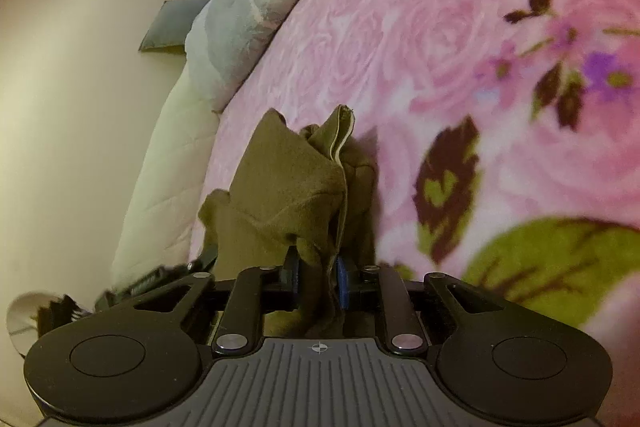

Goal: Fold clothes

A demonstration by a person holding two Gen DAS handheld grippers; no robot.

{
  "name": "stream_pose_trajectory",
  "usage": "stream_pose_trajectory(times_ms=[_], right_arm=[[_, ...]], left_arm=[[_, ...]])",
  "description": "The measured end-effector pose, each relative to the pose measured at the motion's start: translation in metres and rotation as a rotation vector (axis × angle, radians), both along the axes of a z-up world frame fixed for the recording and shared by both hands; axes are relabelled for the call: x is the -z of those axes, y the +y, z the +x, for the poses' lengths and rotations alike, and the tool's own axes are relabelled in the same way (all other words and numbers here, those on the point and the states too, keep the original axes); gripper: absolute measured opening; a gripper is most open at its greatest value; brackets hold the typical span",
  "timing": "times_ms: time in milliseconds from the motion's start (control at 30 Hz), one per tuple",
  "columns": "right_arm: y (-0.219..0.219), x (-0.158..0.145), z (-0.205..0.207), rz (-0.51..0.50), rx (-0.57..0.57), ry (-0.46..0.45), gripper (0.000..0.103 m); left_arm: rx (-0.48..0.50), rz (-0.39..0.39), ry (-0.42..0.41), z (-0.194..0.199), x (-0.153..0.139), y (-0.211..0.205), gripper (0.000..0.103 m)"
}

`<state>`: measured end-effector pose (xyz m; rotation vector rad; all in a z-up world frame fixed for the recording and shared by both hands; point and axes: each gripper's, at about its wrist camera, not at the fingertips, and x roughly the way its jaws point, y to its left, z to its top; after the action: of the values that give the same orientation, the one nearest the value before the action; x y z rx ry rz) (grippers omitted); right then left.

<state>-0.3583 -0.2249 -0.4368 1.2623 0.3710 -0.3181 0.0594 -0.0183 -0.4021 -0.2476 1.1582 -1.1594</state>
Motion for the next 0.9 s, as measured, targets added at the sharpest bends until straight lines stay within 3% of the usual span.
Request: stream_pose_trajectory(times_ms=[67, 100, 233, 367, 400, 467, 567, 667, 800, 900], right_arm=[[-0.003, -0.005, -0.008, 0.0, -0.001, 0.011, 0.049], [-0.004, -0.01, -0.014, -0.02, 0.015, 0.015, 0.05], [-0.017, -0.024, -0.046, -0.035, 0.063, 0.023, 0.05], [-0.012, -0.03, -0.064, -0.022, 0.067, 0.002, 0.05], [-0.008, -0.035, -0.059, -0.035, 0.054, -0.006, 0.048], [0.004, -0.043, -0.047, -0.058, 0.024, -0.017, 0.033], [0.018, -0.04, -0.032, -0.047, -0.013, 0.017, 0.033], [0.03, -0.029, -0.023, -0.005, -0.046, 0.091, 0.033], [0.033, -0.034, -0.031, 0.0, -0.051, 0.114, 0.033], [0.043, -0.053, -0.039, -0.116, -0.011, 0.122, 0.033]], left_arm=[[-0.047, 0.002, -0.061, -0.006, -0.013, 0.01, 0.017], [-0.07, 0.003, -0.092, -0.009, -0.02, 0.015, 0.017], [-0.09, 0.006, -0.19, -0.027, -0.051, 0.03, 0.017], [0.011, 0.018, -0.264, -0.06, -0.066, 0.02, 0.017], [0.044, 0.025, -0.267, -0.071, -0.066, 0.015, 0.017], [0.099, 0.032, -0.261, -0.09, -0.063, 0.009, 0.017], [0.158, 0.064, -0.255, -0.119, -0.045, 0.004, 0.017], [0.186, 0.122, -0.343, -0.145, -0.031, 0.01, 0.017], [0.181, 0.116, -0.401, -0.156, -0.045, 0.016, 0.016], [0.186, 0.083, -0.416, -0.159, -0.059, 0.017, 0.018]])
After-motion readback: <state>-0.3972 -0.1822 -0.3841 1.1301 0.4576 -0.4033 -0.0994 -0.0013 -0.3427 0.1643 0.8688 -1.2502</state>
